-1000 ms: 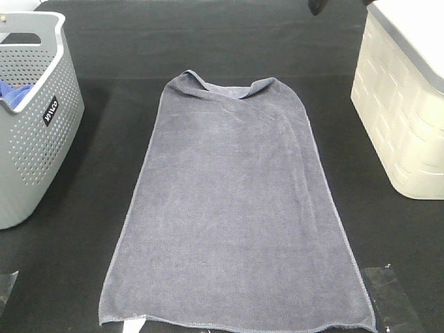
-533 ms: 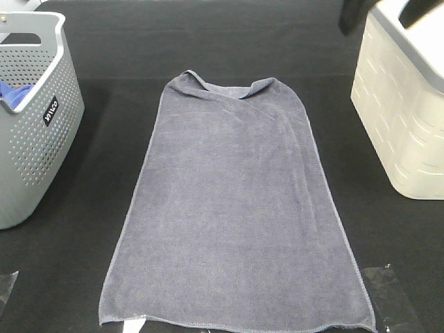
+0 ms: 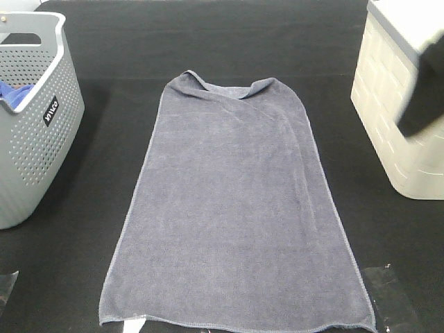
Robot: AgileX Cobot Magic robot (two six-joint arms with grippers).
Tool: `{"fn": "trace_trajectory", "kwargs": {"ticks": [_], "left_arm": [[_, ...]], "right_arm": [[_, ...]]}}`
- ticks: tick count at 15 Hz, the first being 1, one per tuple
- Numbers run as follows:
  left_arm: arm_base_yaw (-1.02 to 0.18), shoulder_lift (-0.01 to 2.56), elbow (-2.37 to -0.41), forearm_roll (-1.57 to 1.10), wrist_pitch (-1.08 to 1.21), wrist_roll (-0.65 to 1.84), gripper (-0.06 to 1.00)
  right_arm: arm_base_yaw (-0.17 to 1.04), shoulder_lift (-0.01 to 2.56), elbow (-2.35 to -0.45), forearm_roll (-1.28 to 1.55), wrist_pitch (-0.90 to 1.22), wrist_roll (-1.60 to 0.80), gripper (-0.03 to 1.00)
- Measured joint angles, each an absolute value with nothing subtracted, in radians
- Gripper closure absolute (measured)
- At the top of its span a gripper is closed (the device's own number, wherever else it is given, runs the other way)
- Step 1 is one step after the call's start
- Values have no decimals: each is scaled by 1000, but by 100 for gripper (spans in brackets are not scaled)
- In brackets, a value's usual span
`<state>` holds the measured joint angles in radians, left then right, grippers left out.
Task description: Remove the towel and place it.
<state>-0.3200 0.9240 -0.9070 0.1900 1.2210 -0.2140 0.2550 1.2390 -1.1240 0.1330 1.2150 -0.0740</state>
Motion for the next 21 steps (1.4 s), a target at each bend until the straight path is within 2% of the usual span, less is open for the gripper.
{"fn": "trace_trajectory", "kwargs": {"ticks": [6, 11, 14, 21], "left_arm": [[-320, 380, -575, 180, 1196, -211, 21], [-320, 176, -523, 65, 1081, 11, 21], [-320, 174, -511, -32, 1058, 150, 21], [-320, 174, -511, -36, 1055, 161, 21]], "right_arm": [[255, 632, -665, 95, 1219, -96, 15], [255, 192, -544, 93, 1168, -102, 15], [255, 60, -508, 89, 1083, -121, 15], [255, 45, -502, 86, 1069, -126, 15]]}}
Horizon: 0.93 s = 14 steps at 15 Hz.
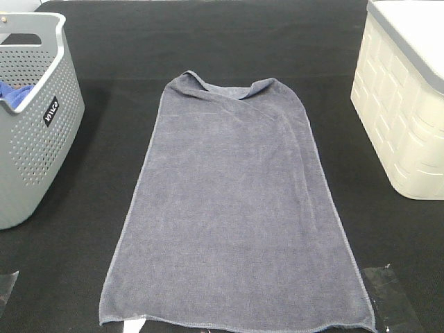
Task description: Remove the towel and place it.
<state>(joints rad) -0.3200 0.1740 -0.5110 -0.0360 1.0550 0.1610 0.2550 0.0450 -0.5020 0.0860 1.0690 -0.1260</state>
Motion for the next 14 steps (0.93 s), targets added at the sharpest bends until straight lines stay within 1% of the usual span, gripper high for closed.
{"fn": "trace_trajectory", "kwargs": {"ticks": [5, 6, 7, 9, 10, 12, 14], "left_arm": [[-319, 172, -511, -37, 1055, 161, 21], [-300, 167, -511, -38, 1052, 161, 21], [-266, 157, -511, -38, 1051, 161, 21], [-161, 123, -511, -40, 1051, 161, 21], [-118, 99, -511, -41, 1051, 161, 21], [-49, 35, -511, -41, 1050, 161, 21], [-24, -2, -511, -41, 1049, 161, 21]], "right_arm": [[255, 45, -502, 86, 1069, -126, 15], [245, 45, -502, 86, 1069, -126, 15], [196, 45, -502, 86, 1069, -126, 15], [72, 42, -502, 86, 1069, -126, 15], [33, 38, -502, 86, 1068, -126, 15], [14, 4, -502, 86, 1066, -126, 15], [14, -4, -502, 86, 1067, -126, 15]]}}
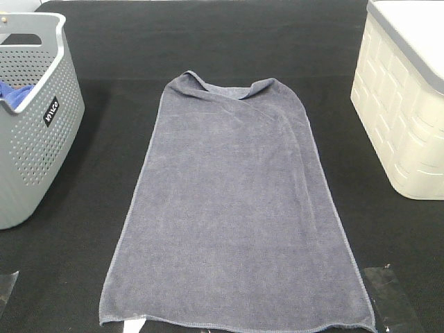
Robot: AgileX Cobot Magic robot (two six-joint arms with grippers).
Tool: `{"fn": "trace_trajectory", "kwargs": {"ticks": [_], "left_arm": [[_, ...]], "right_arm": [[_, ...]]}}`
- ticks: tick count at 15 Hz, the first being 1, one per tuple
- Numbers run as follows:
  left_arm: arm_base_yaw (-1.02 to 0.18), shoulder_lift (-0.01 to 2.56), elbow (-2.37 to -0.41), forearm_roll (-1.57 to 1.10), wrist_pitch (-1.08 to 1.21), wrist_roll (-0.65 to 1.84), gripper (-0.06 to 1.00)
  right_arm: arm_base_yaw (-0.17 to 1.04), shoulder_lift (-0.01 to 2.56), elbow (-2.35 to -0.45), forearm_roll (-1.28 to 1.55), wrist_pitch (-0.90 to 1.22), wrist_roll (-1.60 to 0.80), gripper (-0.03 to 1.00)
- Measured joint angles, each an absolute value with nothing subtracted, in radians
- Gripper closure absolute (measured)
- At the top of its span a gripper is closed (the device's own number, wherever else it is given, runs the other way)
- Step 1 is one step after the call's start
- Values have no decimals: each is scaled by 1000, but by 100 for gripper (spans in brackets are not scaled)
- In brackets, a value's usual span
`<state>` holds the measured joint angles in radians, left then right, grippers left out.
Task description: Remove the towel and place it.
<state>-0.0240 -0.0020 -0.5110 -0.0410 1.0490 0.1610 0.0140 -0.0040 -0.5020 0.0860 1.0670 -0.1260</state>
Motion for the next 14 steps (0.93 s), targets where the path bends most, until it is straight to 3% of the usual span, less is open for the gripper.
{"fn": "trace_trajectory", "kwargs": {"ticks": [14], "left_arm": [[-22, -4, -511, -41, 1049, 161, 21]], "right_arm": [[14, -4, -502, 87, 1067, -126, 15]]}}
